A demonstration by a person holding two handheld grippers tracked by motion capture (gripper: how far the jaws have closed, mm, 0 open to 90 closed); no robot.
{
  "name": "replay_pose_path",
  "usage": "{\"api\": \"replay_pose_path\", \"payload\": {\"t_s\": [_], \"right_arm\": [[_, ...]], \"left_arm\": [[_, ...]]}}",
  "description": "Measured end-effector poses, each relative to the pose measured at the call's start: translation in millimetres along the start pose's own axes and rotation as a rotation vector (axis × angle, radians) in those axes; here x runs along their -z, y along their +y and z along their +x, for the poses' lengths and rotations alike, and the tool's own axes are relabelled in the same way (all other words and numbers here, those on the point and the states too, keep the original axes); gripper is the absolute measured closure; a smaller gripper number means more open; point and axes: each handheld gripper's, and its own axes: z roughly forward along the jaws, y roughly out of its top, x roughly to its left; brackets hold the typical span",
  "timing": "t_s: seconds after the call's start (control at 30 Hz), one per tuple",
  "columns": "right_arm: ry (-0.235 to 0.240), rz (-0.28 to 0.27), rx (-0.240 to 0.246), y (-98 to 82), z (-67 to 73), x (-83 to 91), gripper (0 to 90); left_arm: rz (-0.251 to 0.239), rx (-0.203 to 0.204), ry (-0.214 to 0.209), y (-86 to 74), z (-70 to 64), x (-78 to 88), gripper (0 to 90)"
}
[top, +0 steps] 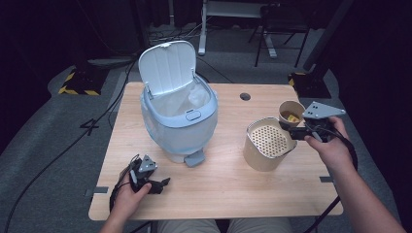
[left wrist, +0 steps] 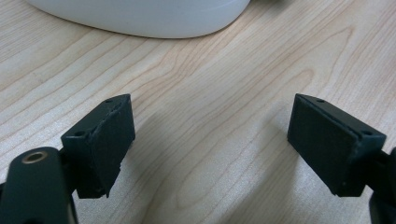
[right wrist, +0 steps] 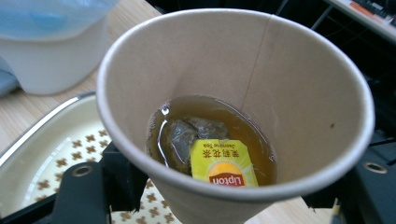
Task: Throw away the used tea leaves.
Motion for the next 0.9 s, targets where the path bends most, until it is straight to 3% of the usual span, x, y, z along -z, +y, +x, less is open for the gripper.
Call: {"api": "replay_pose_path", "payload": {"t_s": [0.03,0.07,0.1,0.13,0.17,0.2,0.23,0.27,0.3,0.43,0.47,0.53,0.57,0.6,0.67,0.73,0.77,0.87,0.9], "right_arm": [[-0.022,0.013,0.040,1.0,0.7,-0.9,31.0],[-0.022,0.013,0.040,1.0,0.7,-0.9,31.0],[-0.049,0.035,0.093,1.8,1.9,-2.1,31.0],[-0.049,0.035,0.093,1.8,1.9,-2.1,31.0],[-0.068,0.050,0.125,2.2,3.0,-2.7,31.0],[-0.112,0.089,0.208,3.6,6.1,-3.6,31.0],[-0.136,0.106,0.249,4.3,7.9,-4.0,31.0],[-0.136,0.106,0.249,4.3,7.9,-4.0,31.0],[-0.179,0.144,0.326,5.4,11.1,-4.9,31.0],[-0.240,0.217,0.460,6.2,15.9,-7.1,31.0],[-0.240,0.217,0.460,6.2,15.9,-7.1,31.0],[-0.293,0.259,0.562,6.0,19.4,-9.1,31.0],[-0.305,0.271,0.595,6.2,20.3,-9.9,31.0],[-0.305,0.271,0.595,6.2,20.3,-9.9,31.0],[-0.328,0.311,0.677,6.6,23.1,-12.3,31.2],[-0.343,0.326,0.699,6.3,24.8,-13.1,31.2],[-0.377,0.354,0.766,6.0,27.7,-15.1,31.2],[-0.421,0.404,0.885,5.4,33.3,-18.3,31.2],[-0.421,0.404,0.885,5.4,33.3,-18.3,31.2]], "left_arm": [[0.000,0.000,0.000,0.0,0.0,0.0,15.6],[0.000,0.000,0.000,0.0,0.0,0.0,15.6],[0.000,0.000,0.001,0.0,0.0,0.0,15.6],[0.000,0.000,0.001,0.0,0.0,0.0,15.6],[0.000,0.000,0.001,0.0,0.0,0.0,15.6],[0.000,0.000,0.000,0.0,0.0,0.0,15.6],[0.001,0.000,0.000,0.0,0.0,0.1,15.6],[0.001,0.000,0.000,0.0,0.0,0.1,15.6],[0.000,0.000,0.000,0.0,0.0,0.0,15.6],[0.000,0.000,0.000,0.0,0.0,0.0,15.6],[0.000,0.000,0.000,0.0,0.0,0.0,15.6],[0.000,0.000,0.000,0.0,0.0,0.0,15.6],[0.001,0.000,0.000,0.0,0.0,0.1,15.6],[0.001,0.000,0.000,0.0,0.0,0.1,15.6],[0.000,0.000,0.000,0.0,0.0,0.0,15.6],[0.000,-0.001,0.001,0.0,0.0,0.0,15.6],[0.000,0.000,0.000,0.0,0.0,0.0,15.6],[0.000,0.000,0.001,0.0,0.0,0.0,15.6],[0.000,0.000,0.001,0.0,0.0,0.0,15.6]]}}
